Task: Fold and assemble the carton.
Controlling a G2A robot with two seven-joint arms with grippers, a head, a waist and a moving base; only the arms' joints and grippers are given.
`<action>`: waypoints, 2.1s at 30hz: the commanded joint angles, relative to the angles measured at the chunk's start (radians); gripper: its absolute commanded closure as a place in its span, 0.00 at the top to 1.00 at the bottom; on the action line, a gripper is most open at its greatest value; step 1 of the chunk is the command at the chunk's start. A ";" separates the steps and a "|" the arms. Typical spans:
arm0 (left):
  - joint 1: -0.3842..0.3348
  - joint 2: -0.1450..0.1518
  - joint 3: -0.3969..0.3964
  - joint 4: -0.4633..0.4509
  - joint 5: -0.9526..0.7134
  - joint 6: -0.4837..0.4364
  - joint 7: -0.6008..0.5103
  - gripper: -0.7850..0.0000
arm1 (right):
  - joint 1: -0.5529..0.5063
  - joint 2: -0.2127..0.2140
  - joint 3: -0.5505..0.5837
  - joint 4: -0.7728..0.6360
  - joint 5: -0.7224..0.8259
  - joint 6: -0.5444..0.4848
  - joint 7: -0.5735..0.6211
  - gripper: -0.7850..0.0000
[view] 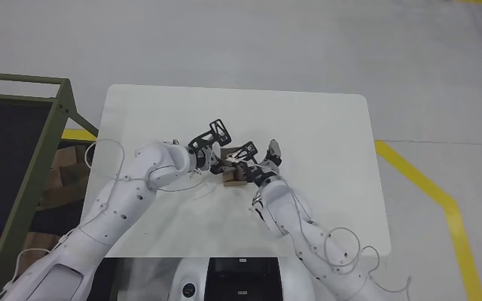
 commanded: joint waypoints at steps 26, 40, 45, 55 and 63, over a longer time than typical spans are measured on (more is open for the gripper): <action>-0.074 0.015 -0.048 0.104 -0.270 -0.466 0.132 1.00 | -0.245 0.065 0.302 -0.208 0.206 -0.302 -0.203 1.00; -0.093 0.052 0.032 0.070 -0.219 -0.466 0.177 1.00 | -0.134 0.056 0.249 -0.096 0.267 -0.337 -0.106 1.00; -0.103 0.070 0.066 0.057 -0.195 -0.466 0.177 1.00 | -0.089 0.048 0.221 -0.034 0.284 -0.321 -0.105 1.00; -0.142 0.112 0.165 0.036 -0.151 -0.466 0.195 1.00 | -0.055 0.042 0.208 0.009 0.312 -0.290 -0.108 1.00; -0.188 0.132 0.228 0.078 -0.160 -0.466 0.224 1.00 | -0.123 0.054 0.265 -0.060 0.323 -0.266 -0.155 1.00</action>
